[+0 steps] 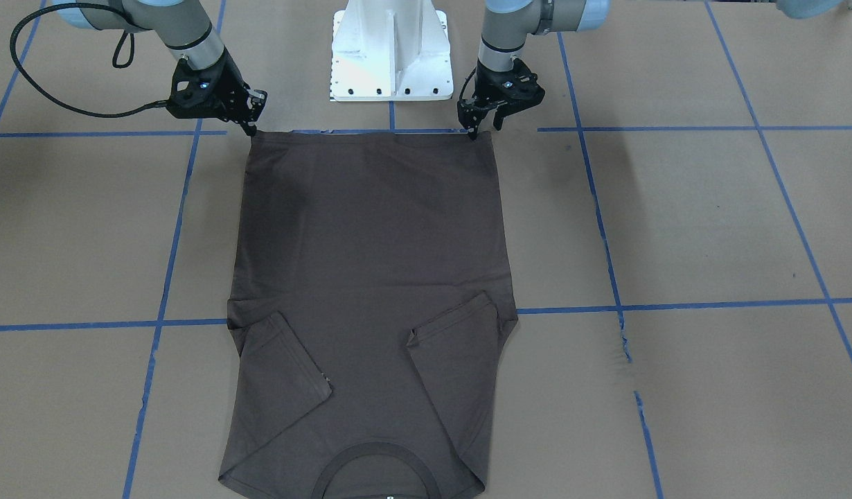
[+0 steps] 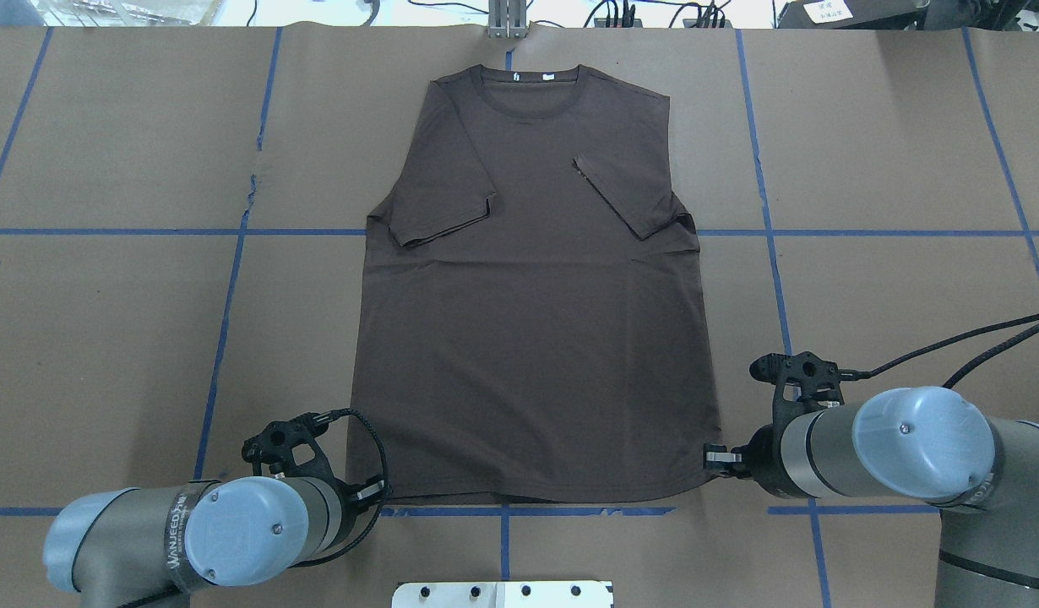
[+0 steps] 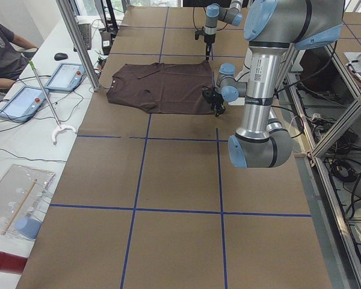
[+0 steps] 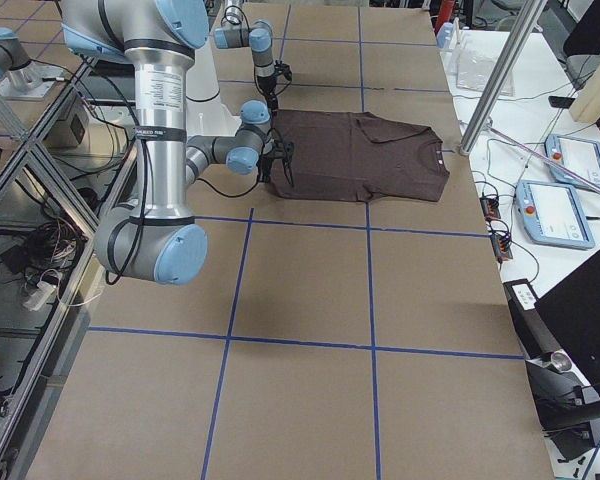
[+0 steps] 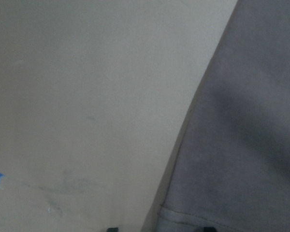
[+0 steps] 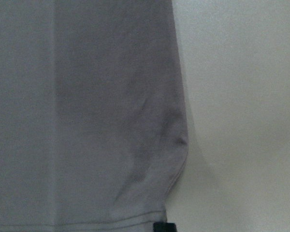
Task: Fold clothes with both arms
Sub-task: 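Move the left gripper down to the other hem corner and grasp it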
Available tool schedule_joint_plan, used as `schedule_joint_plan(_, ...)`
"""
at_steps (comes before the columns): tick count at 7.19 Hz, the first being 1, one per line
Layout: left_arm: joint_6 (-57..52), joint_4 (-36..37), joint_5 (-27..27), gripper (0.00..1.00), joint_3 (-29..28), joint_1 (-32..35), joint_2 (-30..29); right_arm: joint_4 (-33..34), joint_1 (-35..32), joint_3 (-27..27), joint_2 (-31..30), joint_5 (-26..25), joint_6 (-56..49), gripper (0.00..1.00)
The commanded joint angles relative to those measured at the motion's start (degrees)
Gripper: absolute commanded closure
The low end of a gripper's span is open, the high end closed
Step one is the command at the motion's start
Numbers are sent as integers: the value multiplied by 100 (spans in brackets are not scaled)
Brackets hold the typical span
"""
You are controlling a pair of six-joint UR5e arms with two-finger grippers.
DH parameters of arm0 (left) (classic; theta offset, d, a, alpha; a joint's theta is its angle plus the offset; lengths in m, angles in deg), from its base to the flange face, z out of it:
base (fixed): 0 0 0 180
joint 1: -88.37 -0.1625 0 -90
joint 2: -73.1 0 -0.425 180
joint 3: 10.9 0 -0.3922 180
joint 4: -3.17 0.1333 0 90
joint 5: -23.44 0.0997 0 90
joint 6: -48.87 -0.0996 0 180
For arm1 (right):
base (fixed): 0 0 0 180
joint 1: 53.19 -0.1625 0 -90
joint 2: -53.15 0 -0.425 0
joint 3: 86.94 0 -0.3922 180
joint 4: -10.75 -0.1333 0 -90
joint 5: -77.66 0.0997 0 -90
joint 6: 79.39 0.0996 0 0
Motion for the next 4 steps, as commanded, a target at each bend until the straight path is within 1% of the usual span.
schedule_joint_plan(1,-4,1,-7,100,15,-4,-7,0,-1,1,0,0,0,100)
schedule_joint_plan(4,-13,18,-33,100,76,14,-95,0,-10,1,0,0,0,100)
